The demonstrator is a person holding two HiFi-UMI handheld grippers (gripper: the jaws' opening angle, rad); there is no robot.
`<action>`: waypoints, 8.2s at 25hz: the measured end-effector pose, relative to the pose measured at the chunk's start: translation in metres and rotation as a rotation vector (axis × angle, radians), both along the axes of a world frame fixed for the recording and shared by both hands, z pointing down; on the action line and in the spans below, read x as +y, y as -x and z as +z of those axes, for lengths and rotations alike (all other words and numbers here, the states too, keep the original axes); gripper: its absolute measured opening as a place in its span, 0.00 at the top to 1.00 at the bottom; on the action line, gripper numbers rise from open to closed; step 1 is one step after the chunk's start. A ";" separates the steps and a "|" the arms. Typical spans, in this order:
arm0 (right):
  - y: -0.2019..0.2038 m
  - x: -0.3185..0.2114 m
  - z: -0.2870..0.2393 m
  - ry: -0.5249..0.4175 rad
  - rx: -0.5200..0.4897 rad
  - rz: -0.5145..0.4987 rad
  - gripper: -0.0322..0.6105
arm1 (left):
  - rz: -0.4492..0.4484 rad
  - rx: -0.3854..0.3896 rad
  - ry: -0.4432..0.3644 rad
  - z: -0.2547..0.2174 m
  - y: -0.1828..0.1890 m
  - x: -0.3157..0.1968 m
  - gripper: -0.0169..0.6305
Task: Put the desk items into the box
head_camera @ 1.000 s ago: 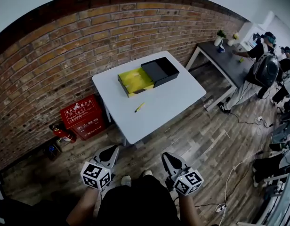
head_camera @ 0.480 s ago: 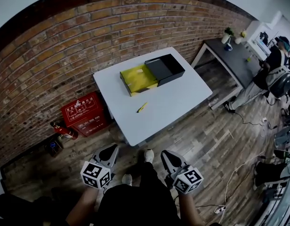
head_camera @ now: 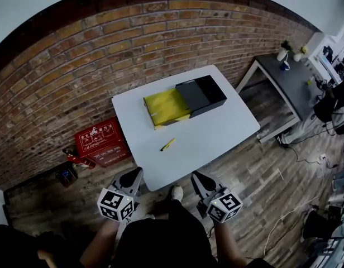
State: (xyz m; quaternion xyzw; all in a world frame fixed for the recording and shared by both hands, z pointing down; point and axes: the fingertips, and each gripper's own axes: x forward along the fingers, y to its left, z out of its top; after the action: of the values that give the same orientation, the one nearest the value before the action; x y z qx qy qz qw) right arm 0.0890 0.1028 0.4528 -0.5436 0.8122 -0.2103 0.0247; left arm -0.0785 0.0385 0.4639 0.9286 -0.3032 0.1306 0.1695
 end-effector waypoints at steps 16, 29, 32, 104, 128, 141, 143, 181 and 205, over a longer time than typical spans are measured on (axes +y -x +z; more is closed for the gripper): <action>-0.068 -0.086 0.031 0.040 0.015 -0.231 0.91 | -0.155 -0.055 0.011 0.005 -0.073 -0.055 0.95; -0.058 -0.121 0.063 0.074 0.080 -0.422 0.91 | -0.278 -0.098 0.038 0.013 -0.069 -0.065 0.95; -0.039 -0.127 0.076 0.078 0.214 -0.507 0.91 | -0.289 -0.096 0.052 0.018 -0.065 -0.067 0.95; 0.036 -0.193 0.204 0.294 0.731 -0.999 0.85 | -0.143 -0.121 0.177 0.103 -0.065 -0.138 0.95; 0.003 -0.305 0.142 0.243 0.604 -0.631 0.85 | -0.014 -0.105 0.106 0.094 -0.111 -0.211 0.95; 0.006 -0.357 0.180 0.337 0.717 -0.641 0.85 | -0.030 -0.093 0.139 0.108 -0.108 -0.236 0.95; 0.007 -0.358 0.190 0.355 0.744 -0.659 0.85 | -0.030 -0.095 0.142 0.110 -0.107 -0.238 0.95; 0.008 -0.348 0.165 0.329 0.619 -0.544 0.84 | -0.081 -0.124 0.156 0.108 -0.074 -0.221 0.95; -0.052 -0.207 0.027 0.077 0.134 -0.227 0.90 | -0.097 -0.065 0.023 0.020 -0.081 -0.157 0.95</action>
State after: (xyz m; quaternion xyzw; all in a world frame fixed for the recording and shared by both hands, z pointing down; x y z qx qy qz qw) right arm 0.1409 -0.1044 0.4797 -0.4617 0.8596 -0.2059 -0.0744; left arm 0.0026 -0.1184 0.4835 0.9060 -0.3517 0.1559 0.1762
